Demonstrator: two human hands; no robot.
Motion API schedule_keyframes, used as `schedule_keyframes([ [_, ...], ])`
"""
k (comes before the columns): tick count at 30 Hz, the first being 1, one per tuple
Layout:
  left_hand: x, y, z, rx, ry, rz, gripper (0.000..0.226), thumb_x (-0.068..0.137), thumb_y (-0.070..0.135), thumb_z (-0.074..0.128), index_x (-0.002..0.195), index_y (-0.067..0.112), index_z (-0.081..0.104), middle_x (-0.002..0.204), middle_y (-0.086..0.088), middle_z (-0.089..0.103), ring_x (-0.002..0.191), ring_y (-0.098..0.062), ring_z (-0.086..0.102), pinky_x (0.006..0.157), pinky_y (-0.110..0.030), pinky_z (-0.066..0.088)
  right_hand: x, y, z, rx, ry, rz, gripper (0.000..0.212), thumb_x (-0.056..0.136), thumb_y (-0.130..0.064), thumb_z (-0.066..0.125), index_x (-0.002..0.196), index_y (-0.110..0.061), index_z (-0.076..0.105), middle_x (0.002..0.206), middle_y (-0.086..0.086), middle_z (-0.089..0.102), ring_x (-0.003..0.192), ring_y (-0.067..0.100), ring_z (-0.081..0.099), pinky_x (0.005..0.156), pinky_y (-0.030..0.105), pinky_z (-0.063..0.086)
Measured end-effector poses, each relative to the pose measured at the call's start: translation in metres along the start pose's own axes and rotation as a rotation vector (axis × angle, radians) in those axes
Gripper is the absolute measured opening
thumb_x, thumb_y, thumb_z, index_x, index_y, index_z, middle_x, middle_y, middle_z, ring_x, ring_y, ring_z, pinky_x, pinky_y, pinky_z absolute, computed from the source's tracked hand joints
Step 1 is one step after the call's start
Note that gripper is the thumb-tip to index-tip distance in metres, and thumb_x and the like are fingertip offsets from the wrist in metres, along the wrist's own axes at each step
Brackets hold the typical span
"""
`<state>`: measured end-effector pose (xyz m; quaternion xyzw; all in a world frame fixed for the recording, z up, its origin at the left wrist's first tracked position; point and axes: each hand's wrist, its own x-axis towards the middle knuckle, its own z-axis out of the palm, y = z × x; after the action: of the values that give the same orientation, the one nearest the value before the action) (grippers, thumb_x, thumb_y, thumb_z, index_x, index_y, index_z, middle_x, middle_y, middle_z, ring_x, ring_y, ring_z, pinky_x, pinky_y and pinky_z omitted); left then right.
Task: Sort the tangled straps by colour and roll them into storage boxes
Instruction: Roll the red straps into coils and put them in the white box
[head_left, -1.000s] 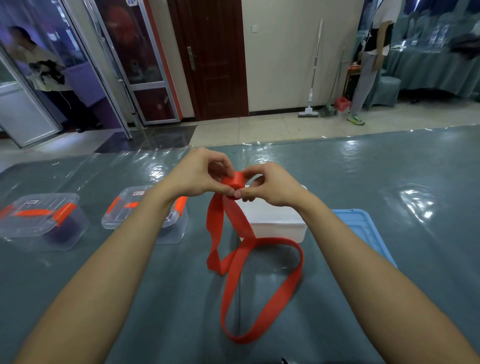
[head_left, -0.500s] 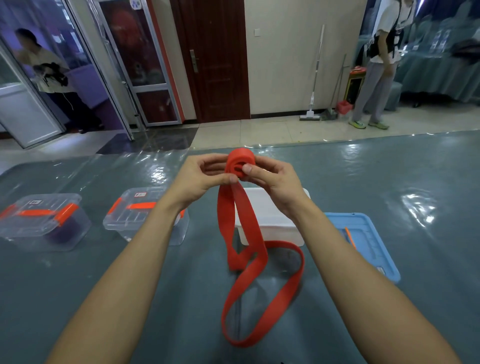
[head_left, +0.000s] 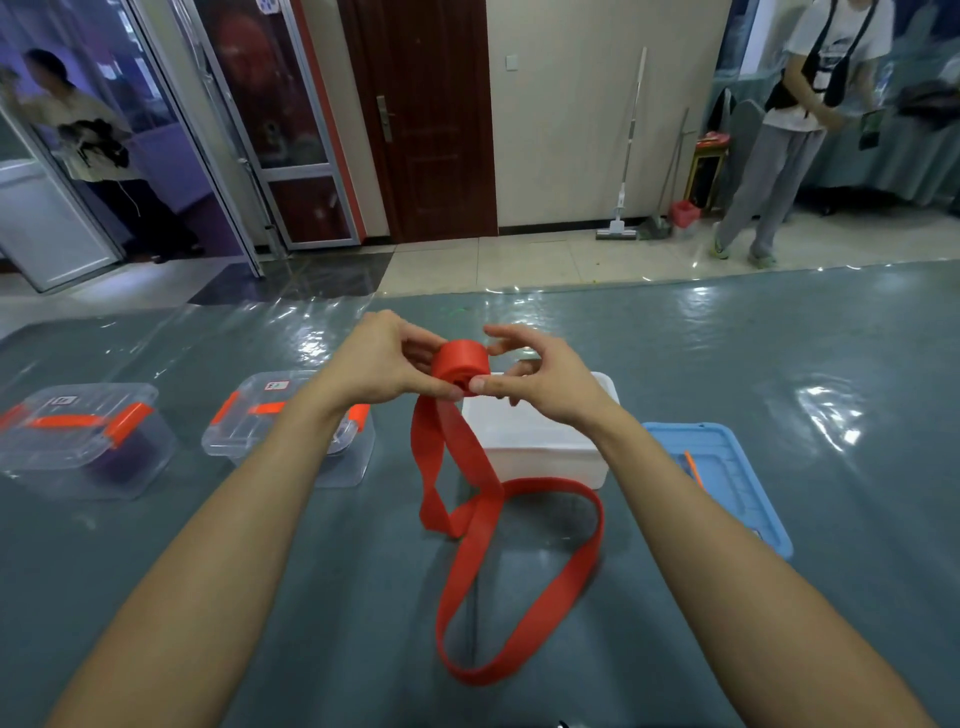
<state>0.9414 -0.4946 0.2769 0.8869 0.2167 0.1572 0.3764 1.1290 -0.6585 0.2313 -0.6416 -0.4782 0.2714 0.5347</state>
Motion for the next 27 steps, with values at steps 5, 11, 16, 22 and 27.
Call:
schedule_keyframes([
  [5,0.006,0.027,-0.007,0.505,-0.068,0.059,0.044,0.061,0.047,0.100,0.100,0.033,0.087,0.078,0.010,0.082,0.077,-0.010,0.079,0.079,-0.044,0.065,0.008,-0.024,0.004,-0.370,-0.110,-0.105,0.053,0.079,-0.029,0.097,0.125,-0.017,0.076,0.099,-0.006,0.073,0.073,0.023,0.074,0.066,0.039,0.059],
  [11,0.005,0.031,-0.021,0.290,0.035,0.102,0.049,0.062,0.031,0.105,0.108,0.030,0.086,0.088,0.015,0.083,0.085,-0.001,0.080,0.090,-0.037,0.067,0.014,-0.034,0.002,-0.267,-0.058,-0.207,0.052,0.080,-0.021,0.096,0.126,-0.009,0.075,0.107,0.008,0.071,0.080,0.029,0.074,0.080,0.043,0.062],
  [16,0.004,0.021,-0.039,-0.193,0.003,0.129,0.058,0.070,0.016,0.100,0.124,0.019,0.079,0.111,-0.006,0.084,0.111,-0.023,0.080,0.101,-0.036,0.063,0.024,-0.045,-0.009,0.072,-0.014,-0.188,0.054,0.079,-0.022,0.097,0.128,-0.012,0.076,0.096,0.009,0.081,0.082,0.035,0.080,0.087,0.046,0.065],
  [22,0.014,0.048,-0.044,-0.445,0.261,0.275,0.049,0.072,0.036,0.099,0.118,0.028,0.083,0.114,-0.005,0.084,0.114,-0.022,0.079,0.094,-0.028,0.062,0.043,-0.074,-0.006,0.477,0.011,-0.245,0.049,0.084,-0.017,0.091,0.129,-0.006,0.076,0.106,0.015,0.080,0.095,0.034,0.078,0.084,0.040,0.061],
  [27,0.012,0.027,-0.020,-0.481,0.173,0.151,0.053,0.072,0.020,0.093,0.123,0.017,0.078,0.115,-0.006,0.083,0.112,-0.019,0.079,0.097,-0.032,0.063,0.025,-0.050,0.011,0.602,0.018,-0.098,0.041,0.092,0.000,0.078,0.132,0.007,0.070,0.111,0.019,0.076,0.090,0.028,0.072,0.083,0.035,0.061],
])
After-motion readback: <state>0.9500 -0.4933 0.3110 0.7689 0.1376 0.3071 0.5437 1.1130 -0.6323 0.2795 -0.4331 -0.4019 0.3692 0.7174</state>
